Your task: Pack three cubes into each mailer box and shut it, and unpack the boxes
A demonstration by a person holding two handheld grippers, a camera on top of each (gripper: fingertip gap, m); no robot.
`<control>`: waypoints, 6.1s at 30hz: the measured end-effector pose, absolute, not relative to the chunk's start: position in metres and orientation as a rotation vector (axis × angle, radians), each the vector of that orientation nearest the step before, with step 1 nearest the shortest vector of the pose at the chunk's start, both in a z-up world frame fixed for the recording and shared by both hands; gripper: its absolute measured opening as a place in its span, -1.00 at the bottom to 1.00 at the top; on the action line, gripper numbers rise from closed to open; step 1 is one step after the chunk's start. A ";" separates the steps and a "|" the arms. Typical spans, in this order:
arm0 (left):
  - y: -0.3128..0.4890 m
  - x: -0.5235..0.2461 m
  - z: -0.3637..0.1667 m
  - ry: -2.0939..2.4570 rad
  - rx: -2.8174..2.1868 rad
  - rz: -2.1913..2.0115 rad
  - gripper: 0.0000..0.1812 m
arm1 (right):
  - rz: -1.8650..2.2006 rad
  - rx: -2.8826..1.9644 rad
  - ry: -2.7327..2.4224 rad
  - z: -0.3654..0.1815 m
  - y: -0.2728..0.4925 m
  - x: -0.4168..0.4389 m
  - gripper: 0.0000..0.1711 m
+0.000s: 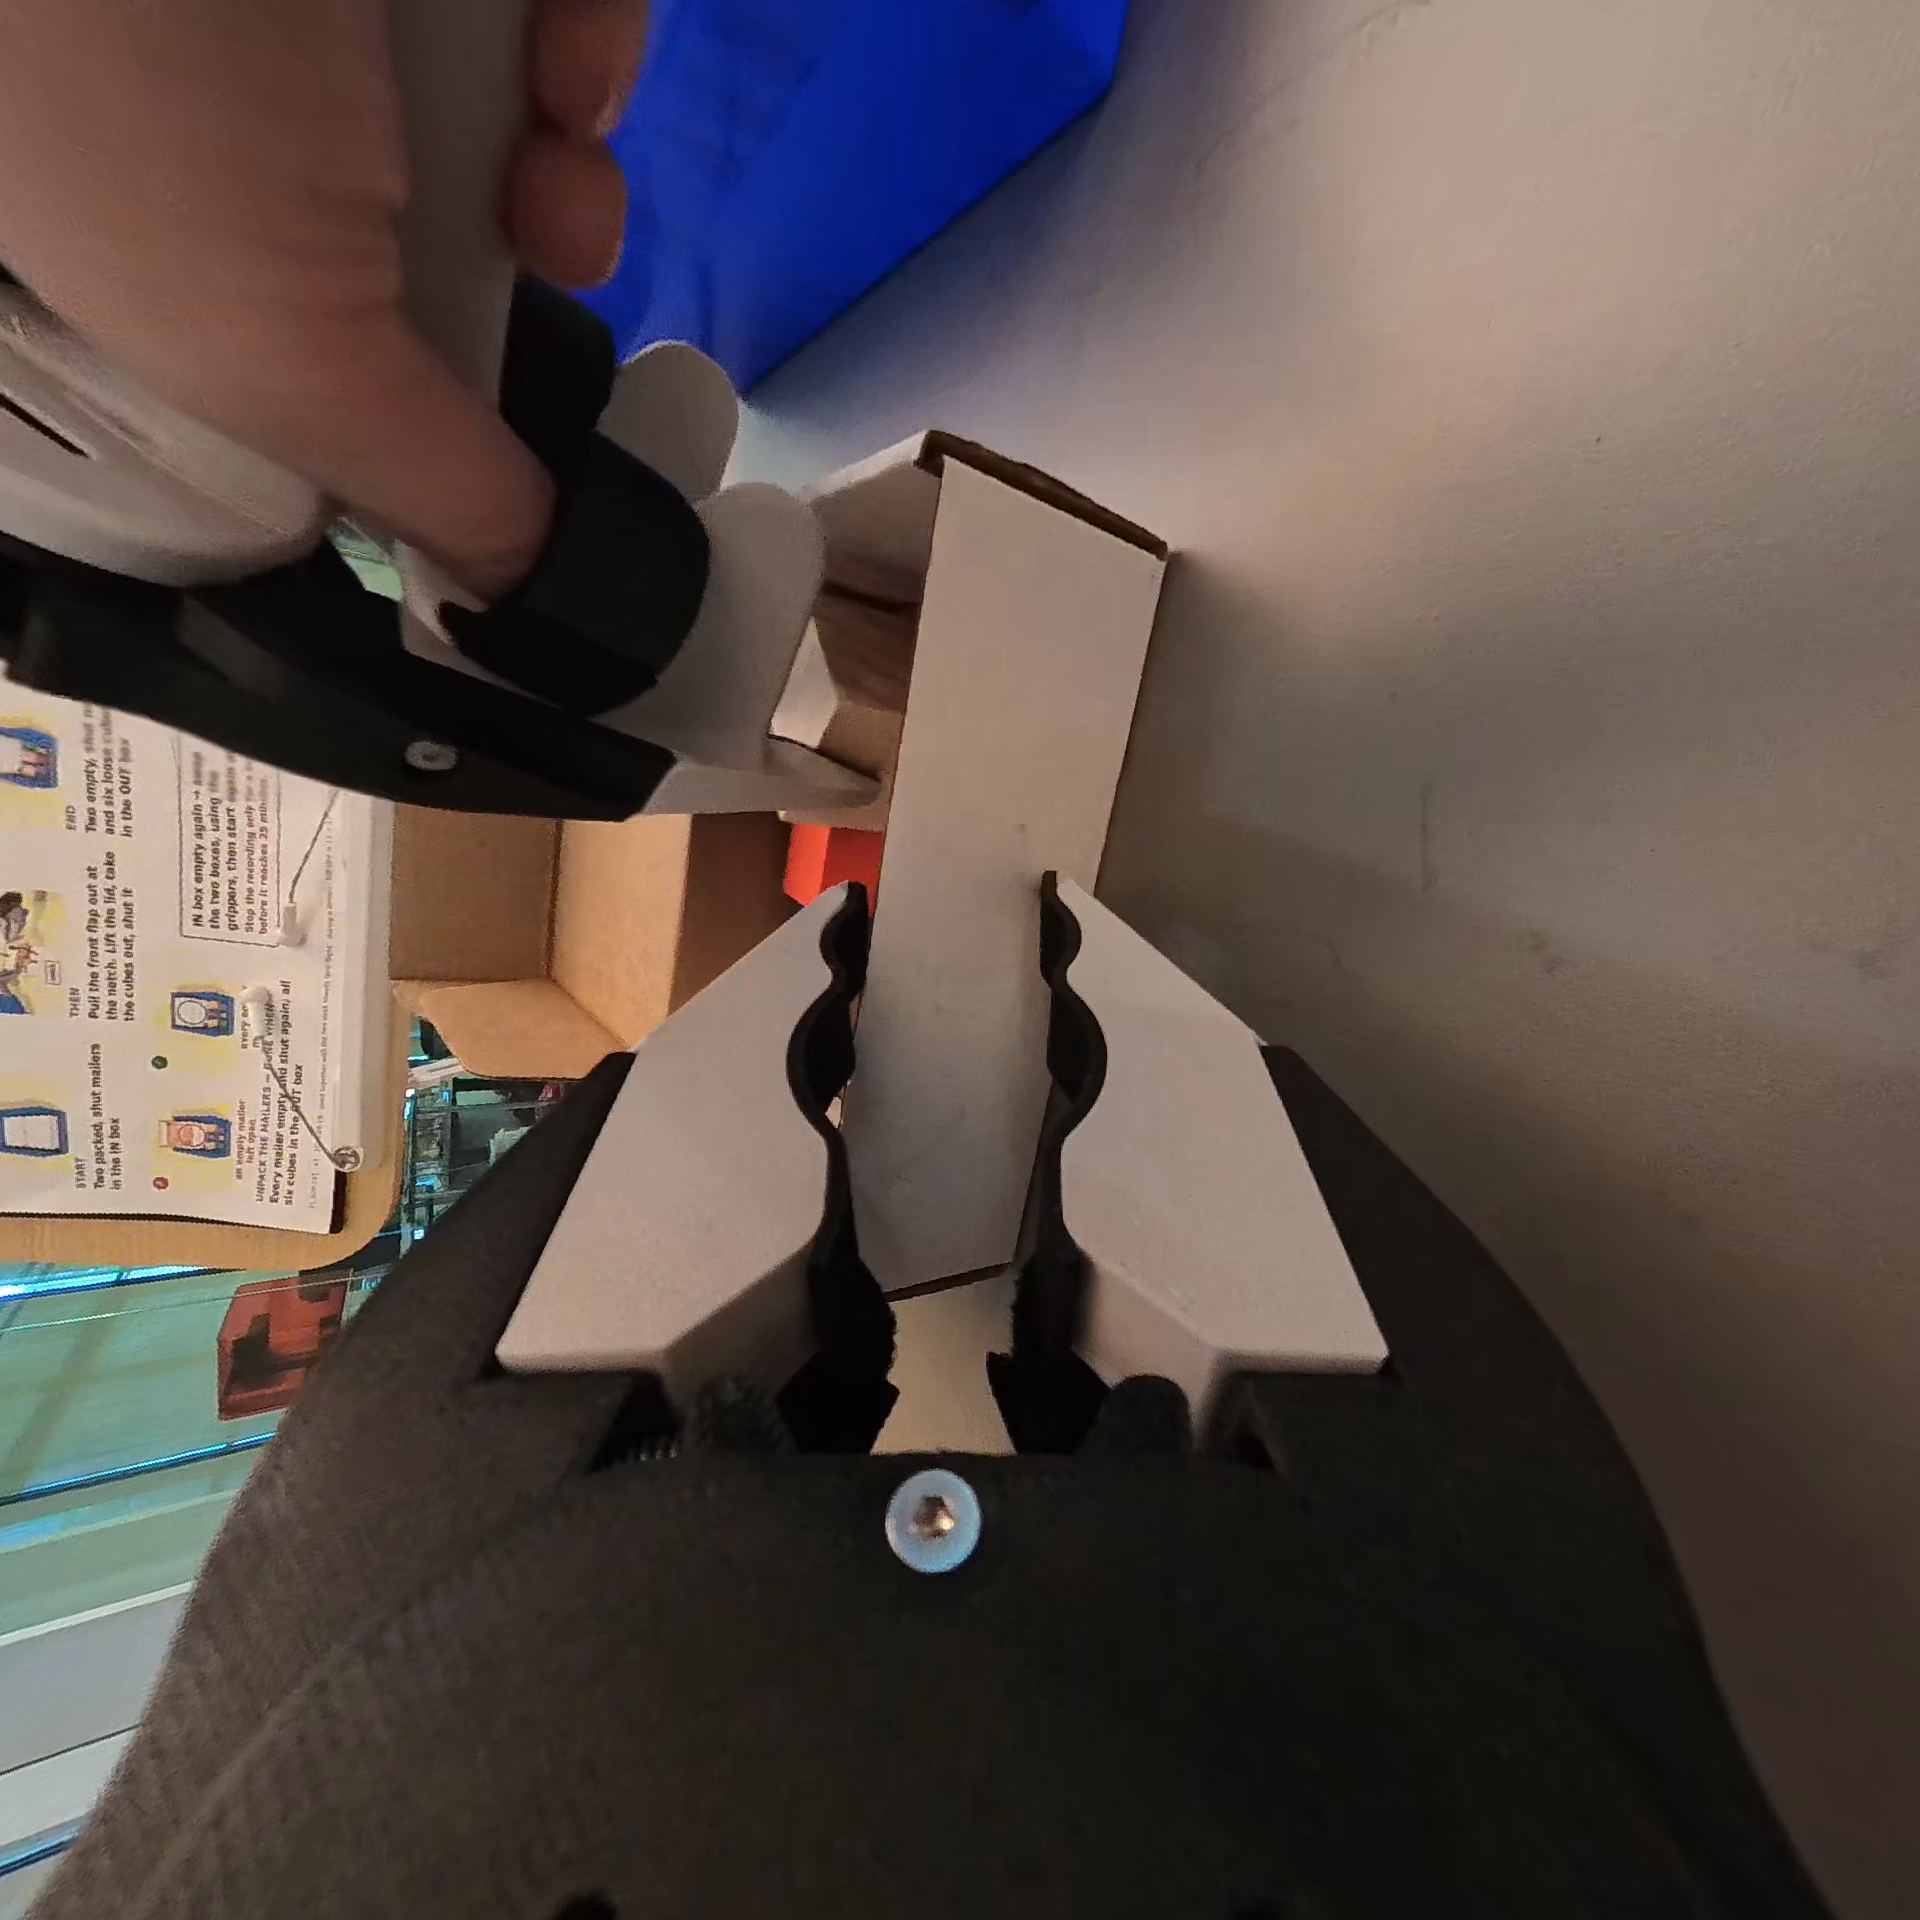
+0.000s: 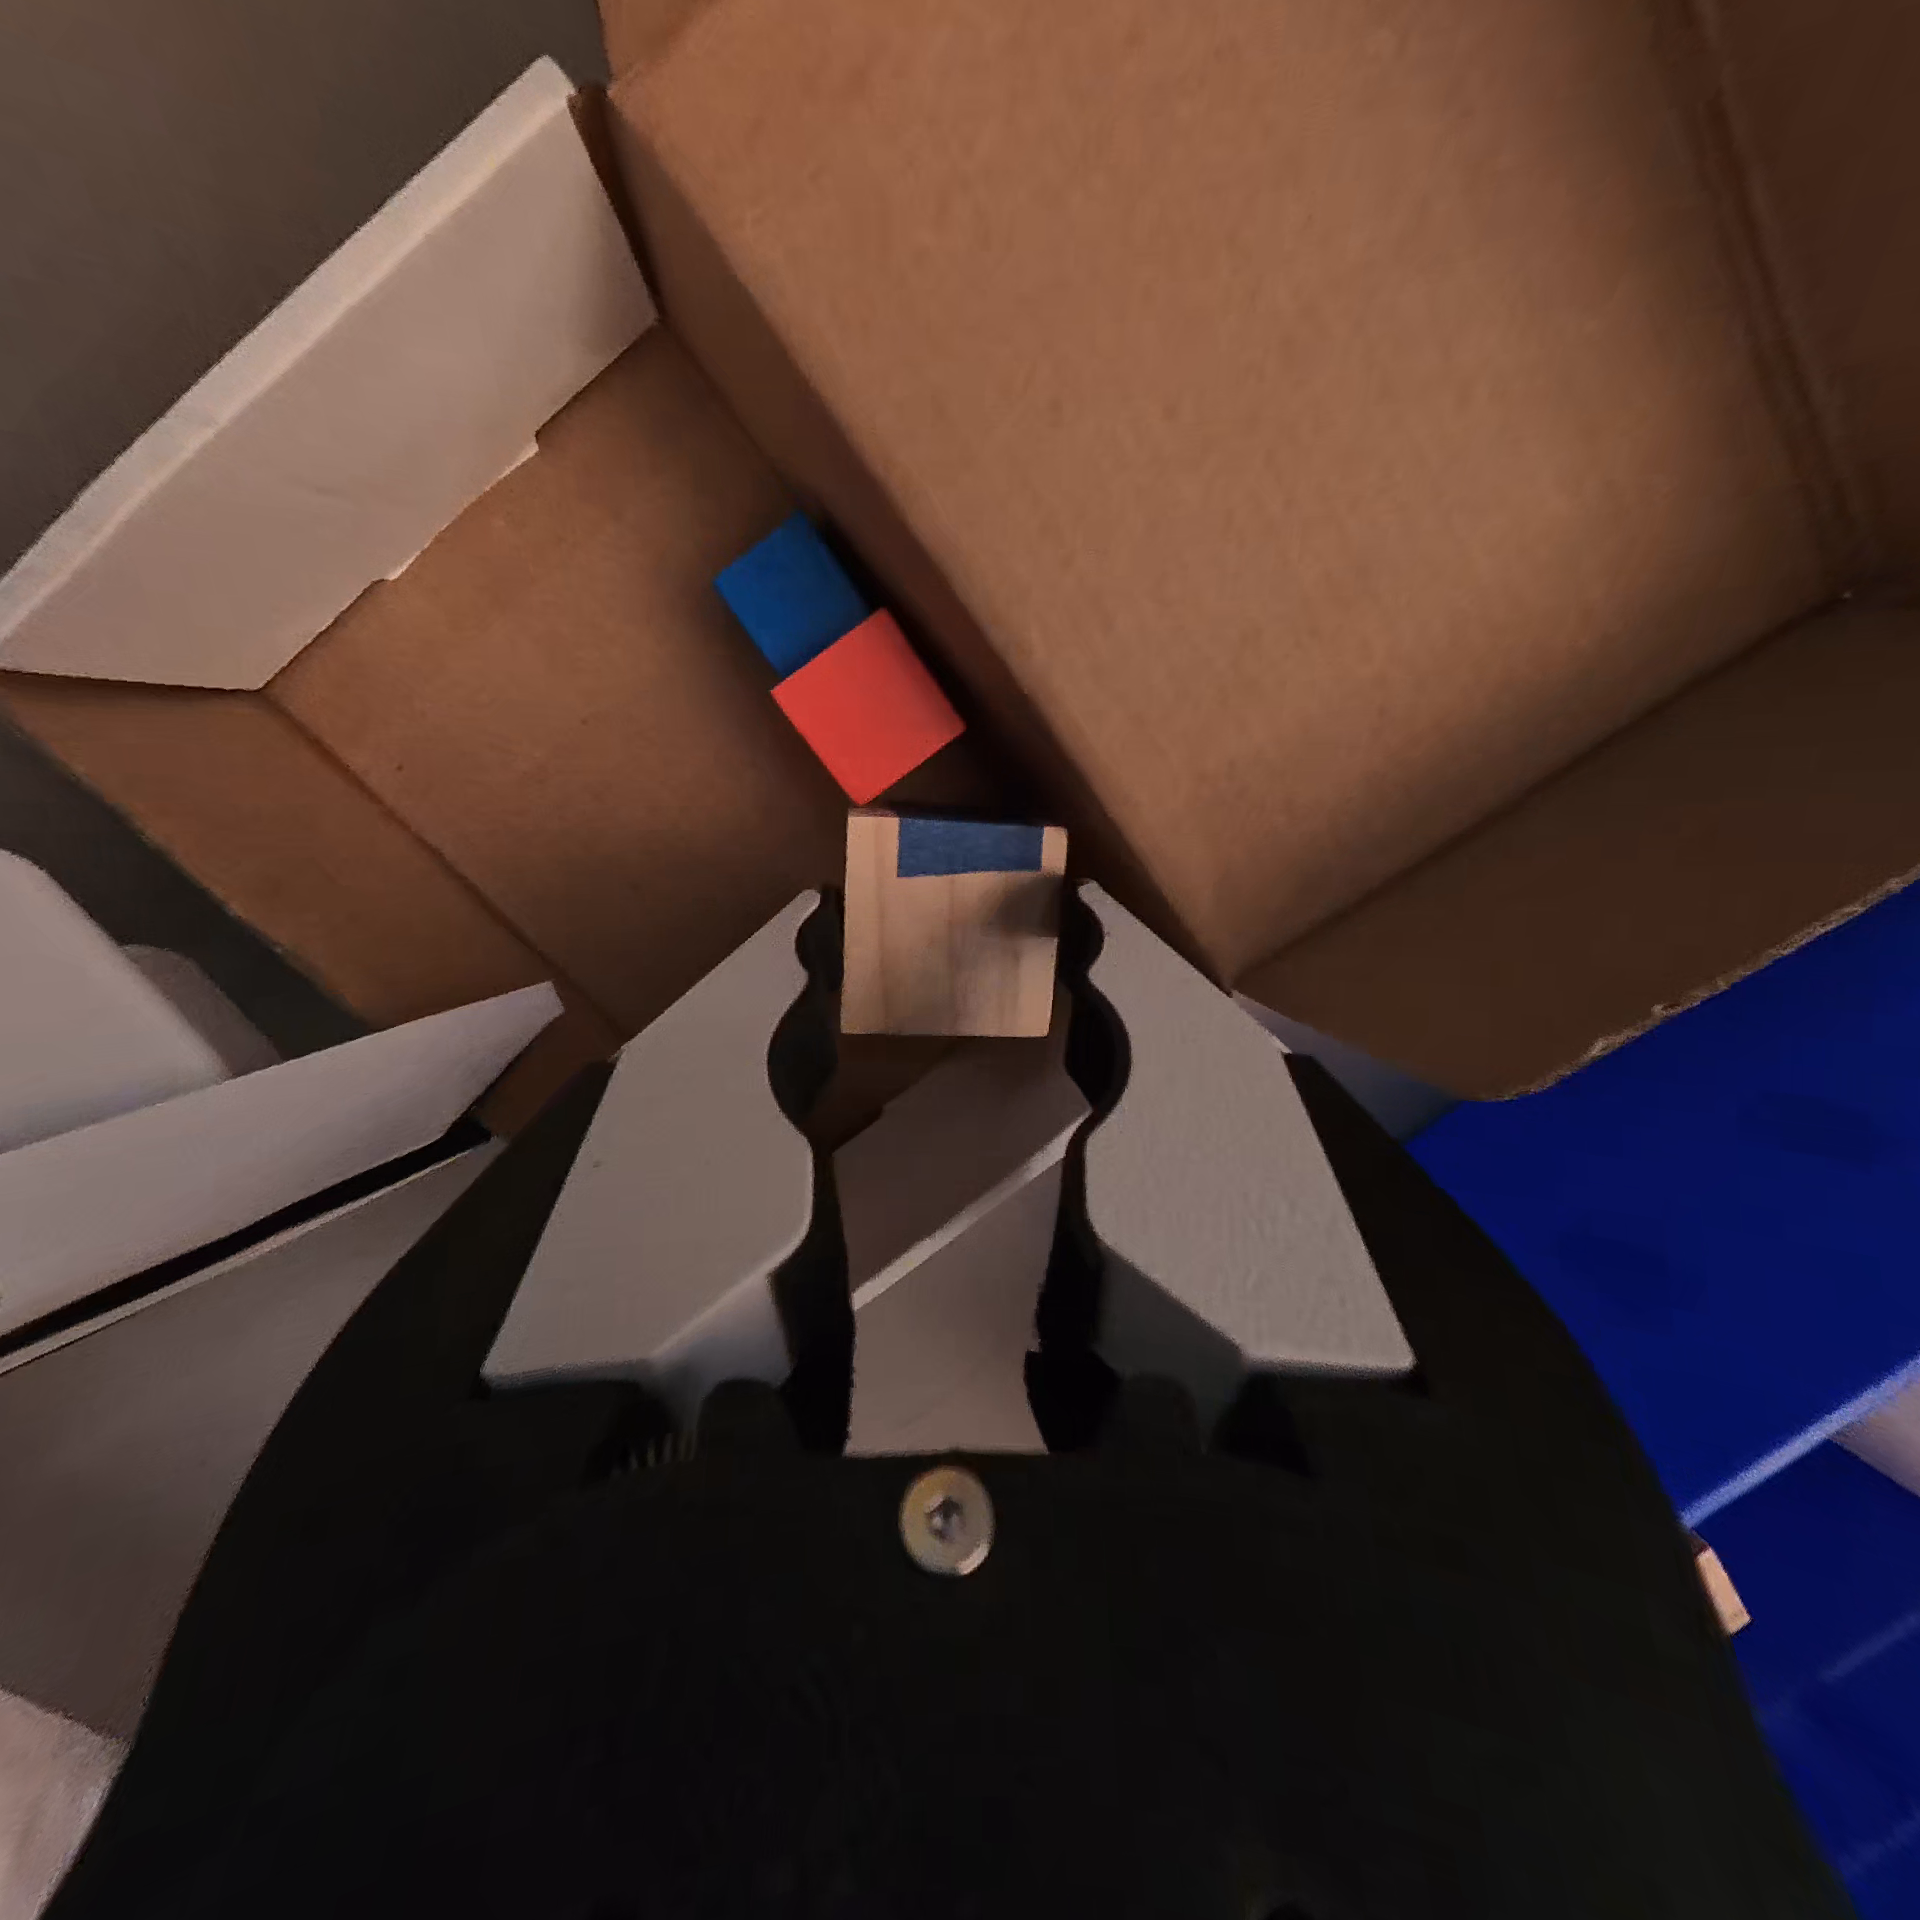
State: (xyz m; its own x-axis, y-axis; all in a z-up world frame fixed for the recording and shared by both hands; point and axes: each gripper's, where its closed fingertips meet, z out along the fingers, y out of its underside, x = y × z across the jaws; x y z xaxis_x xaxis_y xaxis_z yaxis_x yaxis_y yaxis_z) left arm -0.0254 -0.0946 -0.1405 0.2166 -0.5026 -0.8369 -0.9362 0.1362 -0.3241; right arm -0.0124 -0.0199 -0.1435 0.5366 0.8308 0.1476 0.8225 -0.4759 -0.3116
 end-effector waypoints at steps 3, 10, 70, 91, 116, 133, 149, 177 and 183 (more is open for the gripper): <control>-0.095 -0.025 -0.141 1.422 -1.507 0.550 -0.64 | 0.093 -2.448 -1.369 -0.131 -0.029 -0.015 -0.52; -0.094 -0.025 -0.141 1.417 -1.511 0.548 -0.63 | 0.268 -2.237 -1.258 -0.017 -0.048 0.008 -0.53; -0.095 -0.026 -0.141 1.433 -1.493 0.593 -0.61 | -0.244 -1.696 -1.961 -0.147 -0.015 -0.048 -0.69; -0.094 -0.026 -0.142 1.434 -1.488 0.598 -0.61 | -0.151 -1.813 -2.054 -0.156 -0.038 -0.041 -0.65; -0.094 -0.026 -0.142 1.438 -1.479 0.615 -0.60 | -0.261 -2.525 -1.164 -0.123 0.055 0.209 -0.66; -0.094 -0.027 -0.143 1.448 -1.471 0.638 -0.60 | -0.175 -2.425 -0.816 -0.077 0.077 0.204 -0.60; -0.095 -0.027 -0.143 1.446 -1.467 0.634 -0.60 | -0.038 -1.544 -1.885 -0.126 -0.025 -0.073 -0.60; -0.096 -0.027 -0.142 1.461 -1.454 0.652 -0.60 | -0.049 -1.543 -1.512 0.040 -0.022 -0.030 -0.76; -0.096 -0.027 -0.142 1.467 -1.456 0.666 -0.60 | -0.113 -2.068 -1.094 0.009 0.038 0.126 -0.75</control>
